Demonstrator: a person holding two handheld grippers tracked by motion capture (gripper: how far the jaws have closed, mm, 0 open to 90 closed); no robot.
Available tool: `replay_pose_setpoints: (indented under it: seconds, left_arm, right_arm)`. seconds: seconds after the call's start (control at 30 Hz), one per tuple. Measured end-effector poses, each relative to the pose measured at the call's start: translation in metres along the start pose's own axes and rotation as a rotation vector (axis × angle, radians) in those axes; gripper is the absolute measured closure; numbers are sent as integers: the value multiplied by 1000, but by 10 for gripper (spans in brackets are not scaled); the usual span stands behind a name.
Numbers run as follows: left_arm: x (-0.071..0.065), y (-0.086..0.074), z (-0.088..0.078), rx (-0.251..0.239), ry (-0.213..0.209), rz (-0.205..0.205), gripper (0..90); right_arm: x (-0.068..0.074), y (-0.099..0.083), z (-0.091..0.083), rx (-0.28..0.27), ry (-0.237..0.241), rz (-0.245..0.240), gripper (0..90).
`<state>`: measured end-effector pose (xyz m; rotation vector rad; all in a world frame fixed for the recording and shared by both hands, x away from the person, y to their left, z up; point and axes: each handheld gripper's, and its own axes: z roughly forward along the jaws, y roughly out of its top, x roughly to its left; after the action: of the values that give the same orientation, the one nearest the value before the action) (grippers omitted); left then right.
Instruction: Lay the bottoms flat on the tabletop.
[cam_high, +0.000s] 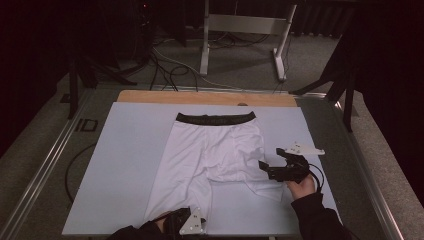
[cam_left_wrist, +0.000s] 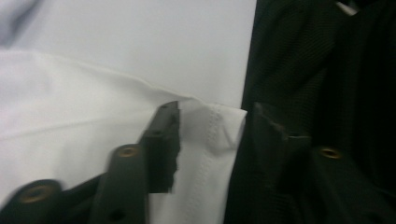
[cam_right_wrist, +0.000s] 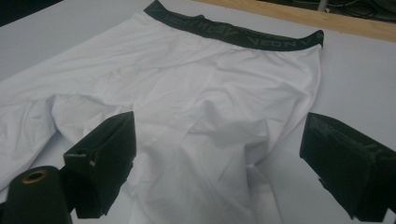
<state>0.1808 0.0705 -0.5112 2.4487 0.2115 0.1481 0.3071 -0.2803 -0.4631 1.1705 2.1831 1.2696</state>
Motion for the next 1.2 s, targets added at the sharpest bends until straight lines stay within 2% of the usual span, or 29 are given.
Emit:
replay_pose_setpoints:
  seconds: [0.03,0.07,0.1,0.13,0.17,0.27,0.3,0.33,0.4,0.43,0.47,0.5,0.53,0.57,0.6,0.63,0.67,0.7,0.73,0.77,0.8,0.9,0.97,1.0,1.2]
  left_arm:
    - [2,0,-1,-12,-17,-18,771]
    - [2,0,-1,-12,-17,-18,830]
    - [3,0,-1,-22,-38,-27,864]
    - [3,0,-1,-22,-38,-27,870]
    - [4,2,-3,-54,-83,-51,872]
    - [3,4,-5,-79,-103,-54,871]
    - [2,5,-5,-104,-122,-67,870]
    - [2,5,-5,-104,-122,-67,869]
    - [1,6,-2,-95,-131,-53,835]
    - [2,4,2,-83,-165,-61,794]
    - [2,4,2,-83,-165,-61,739]
    - [1,4,4,-81,-189,-54,628]
    - [1,4,4,-81,-189,-54,580]
    - [4,6,-2,-117,-208,-73,504]
    - [4,6,-2,-117,-208,-73,430]
    - [12,8,-13,-157,-193,-93,358]
    - [12,8,-13,-157,-193,-93,318]
    - [20,8,-22,-186,-166,-110,318]
    - [27,8,-27,-206,-153,-130,223]
    - [33,6,-33,-226,-144,-139,182]
    - [40,4,-39,-241,-122,-147,124]
    - [59,-5,-53,-261,-43,-192,51]
    - [71,-14,-63,-288,10,-220,43]
    - [77,-19,-67,-300,31,-248,43]
    - [102,-47,-86,-326,175,-337,17]
  right_arm:
    - [1,0,0,0,0,-2,112]
    - [1,0,0,0,0,-2,112]
    - [1,0,0,-1,3,-1,112]
    - [1,0,0,-1,3,-1,112]
    - [1,1,0,-4,2,0,112]
    - [1,0,0,-3,-1,1,111]
    - [0,0,0,-3,0,0,112]
    - [0,0,0,-3,0,0,112]
    - [1,0,0,-1,1,-2,112]
    - [1,0,1,-1,2,-3,112]
    - [1,0,1,-1,2,-3,112]
    - [1,0,1,3,3,-1,112]
    - [1,0,1,3,3,-1,112]
    - [1,0,1,2,5,-2,112]
    - [1,0,1,2,5,-2,112]
    - [1,0,1,-1,3,-3,112]
    - [1,0,1,-1,3,-3,112]
    - [1,0,0,-3,4,-2,112]
    - [0,0,0,-1,3,-4,111]
    - [0,0,0,-1,1,-5,112]
    - [1,0,0,-1,2,-2,112]
    - [0,0,0,-1,2,-4,112]
    - [0,-1,1,-2,3,-1,111]
    - [0,-1,1,-1,1,2,112]
    - [-2,-4,4,-3,15,1,111]
